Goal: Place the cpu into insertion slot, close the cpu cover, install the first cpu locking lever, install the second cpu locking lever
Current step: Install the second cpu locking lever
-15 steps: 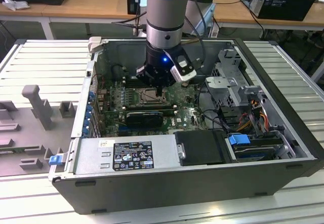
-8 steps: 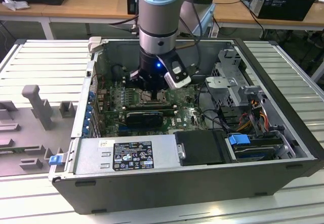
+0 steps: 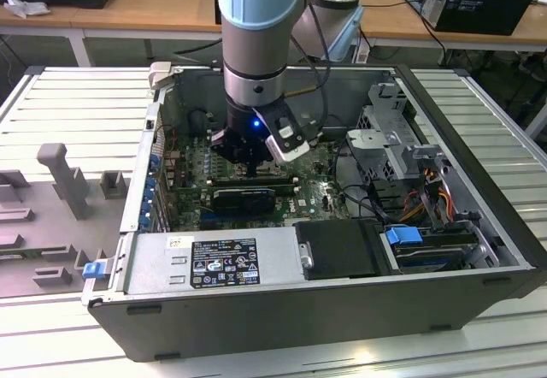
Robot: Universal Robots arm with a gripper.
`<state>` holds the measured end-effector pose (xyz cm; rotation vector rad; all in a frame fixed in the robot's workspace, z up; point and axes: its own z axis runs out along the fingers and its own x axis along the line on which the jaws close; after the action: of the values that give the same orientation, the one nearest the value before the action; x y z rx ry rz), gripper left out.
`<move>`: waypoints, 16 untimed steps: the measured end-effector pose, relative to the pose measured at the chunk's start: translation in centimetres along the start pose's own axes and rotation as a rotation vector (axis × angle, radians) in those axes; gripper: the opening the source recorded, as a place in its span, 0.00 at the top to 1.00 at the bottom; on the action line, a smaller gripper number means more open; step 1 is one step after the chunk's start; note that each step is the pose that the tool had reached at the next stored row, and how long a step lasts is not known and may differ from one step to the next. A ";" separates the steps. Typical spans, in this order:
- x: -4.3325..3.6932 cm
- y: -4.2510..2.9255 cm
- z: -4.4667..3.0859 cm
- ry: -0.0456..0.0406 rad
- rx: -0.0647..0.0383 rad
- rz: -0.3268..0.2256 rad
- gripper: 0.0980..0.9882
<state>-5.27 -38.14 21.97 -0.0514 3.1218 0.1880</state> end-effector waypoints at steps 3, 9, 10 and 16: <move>0.88 -0.01 0.21 -0.0001 -0.015 -0.004 0.99; 2.00 -0.58 0.87 -0.0019 -0.074 -0.005 0.99; 2.14 -0.69 0.92 -0.0023 -0.087 -0.005 0.99; 2.40 -1.10 1.83 -0.0048 -0.147 -0.005 0.99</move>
<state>-7.61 -39.09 19.98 -0.0594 3.0968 0.4168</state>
